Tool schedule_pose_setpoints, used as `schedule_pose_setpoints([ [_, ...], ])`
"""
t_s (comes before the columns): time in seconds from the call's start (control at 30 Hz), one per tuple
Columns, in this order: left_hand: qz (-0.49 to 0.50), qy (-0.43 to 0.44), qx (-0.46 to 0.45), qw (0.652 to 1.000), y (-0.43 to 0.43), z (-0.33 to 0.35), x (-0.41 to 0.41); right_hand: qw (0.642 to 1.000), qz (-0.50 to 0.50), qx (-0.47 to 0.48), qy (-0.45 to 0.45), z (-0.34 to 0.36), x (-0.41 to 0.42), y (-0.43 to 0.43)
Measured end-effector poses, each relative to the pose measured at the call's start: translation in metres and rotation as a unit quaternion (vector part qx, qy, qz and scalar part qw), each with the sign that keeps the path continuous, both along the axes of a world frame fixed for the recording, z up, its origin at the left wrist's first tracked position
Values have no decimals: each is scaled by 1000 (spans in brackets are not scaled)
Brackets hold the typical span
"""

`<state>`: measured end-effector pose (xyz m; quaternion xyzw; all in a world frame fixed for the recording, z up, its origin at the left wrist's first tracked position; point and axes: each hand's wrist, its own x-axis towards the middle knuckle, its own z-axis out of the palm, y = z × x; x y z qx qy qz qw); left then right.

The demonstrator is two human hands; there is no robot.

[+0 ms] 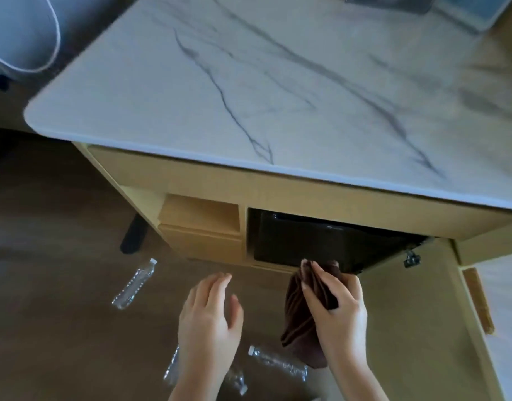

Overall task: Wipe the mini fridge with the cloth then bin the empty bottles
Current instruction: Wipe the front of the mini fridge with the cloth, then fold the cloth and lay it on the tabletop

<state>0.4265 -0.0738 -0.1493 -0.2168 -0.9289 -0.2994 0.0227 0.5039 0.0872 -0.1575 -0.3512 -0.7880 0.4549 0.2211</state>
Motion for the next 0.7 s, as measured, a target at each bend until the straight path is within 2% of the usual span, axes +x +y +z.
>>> schedule_pose_setpoints([
  [0.33,-121,43,-53,990,-70,115,-17,997,23,66,24,126,15,-45],
  [0.7,-164,78,-16,983,-129,188,-69,995,24,75,62,216,-13,-105],
])
